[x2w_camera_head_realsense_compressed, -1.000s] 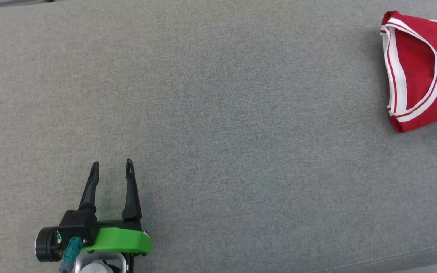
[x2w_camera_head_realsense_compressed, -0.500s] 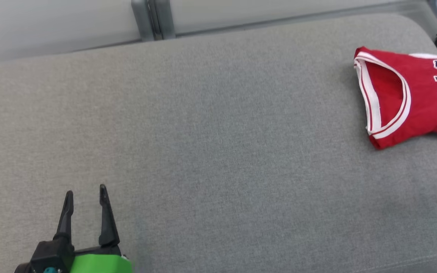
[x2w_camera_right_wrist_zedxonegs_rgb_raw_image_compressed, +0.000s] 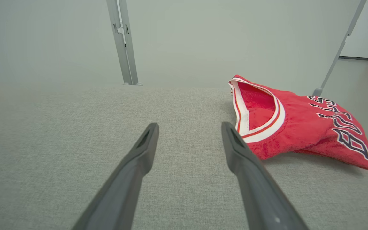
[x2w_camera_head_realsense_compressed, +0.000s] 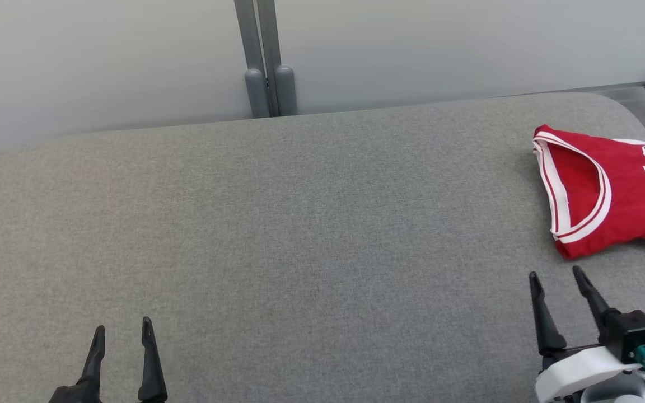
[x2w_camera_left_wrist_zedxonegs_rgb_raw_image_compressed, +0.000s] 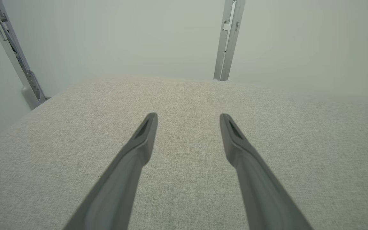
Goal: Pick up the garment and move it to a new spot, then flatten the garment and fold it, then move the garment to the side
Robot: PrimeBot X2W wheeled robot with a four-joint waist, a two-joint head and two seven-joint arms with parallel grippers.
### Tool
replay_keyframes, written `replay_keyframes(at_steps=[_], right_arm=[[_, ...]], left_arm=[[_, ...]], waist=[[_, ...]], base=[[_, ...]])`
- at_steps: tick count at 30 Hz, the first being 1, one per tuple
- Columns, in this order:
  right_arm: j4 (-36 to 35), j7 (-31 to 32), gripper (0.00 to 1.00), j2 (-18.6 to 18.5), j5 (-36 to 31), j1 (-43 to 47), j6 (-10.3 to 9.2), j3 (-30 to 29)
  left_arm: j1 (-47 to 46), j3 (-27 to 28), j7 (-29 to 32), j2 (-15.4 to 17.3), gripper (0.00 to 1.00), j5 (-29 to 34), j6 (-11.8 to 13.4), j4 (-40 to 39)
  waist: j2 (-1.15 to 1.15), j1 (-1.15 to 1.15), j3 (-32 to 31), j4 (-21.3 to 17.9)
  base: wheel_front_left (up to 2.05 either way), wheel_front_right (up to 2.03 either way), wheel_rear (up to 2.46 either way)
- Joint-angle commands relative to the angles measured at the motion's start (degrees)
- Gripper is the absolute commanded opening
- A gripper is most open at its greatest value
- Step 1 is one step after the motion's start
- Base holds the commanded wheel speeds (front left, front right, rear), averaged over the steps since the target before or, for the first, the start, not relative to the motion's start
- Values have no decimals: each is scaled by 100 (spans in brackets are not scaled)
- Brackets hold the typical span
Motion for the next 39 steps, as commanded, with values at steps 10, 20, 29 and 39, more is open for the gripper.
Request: replay_keyframes(at_steps=[10,20,29,39], right_arm=[[-138,-24,100,238,-108,179,-7,35],[-100,-25,100,192,-79,213,-7,-39],[-66,-25,100,226,-108,195,-7,-79],[-3,3,0,232,-77,163,0,-102]], left_arm=[[-180,-14,-16,21,100,-83,-428,381],[-255,-85,-16,19,100,-89,-547,541],[-303,-124,-16,19,100,-8,-624,648],[-289,-150,8,-7,0,37,-632,697]], waist=[[0,0,-79,148],[0,0,-73,137],[0,0,-66,170],[0,0,-54,186]], base=[[0,0,0],[0,0,0],[0,0,0],[0,0,0]])
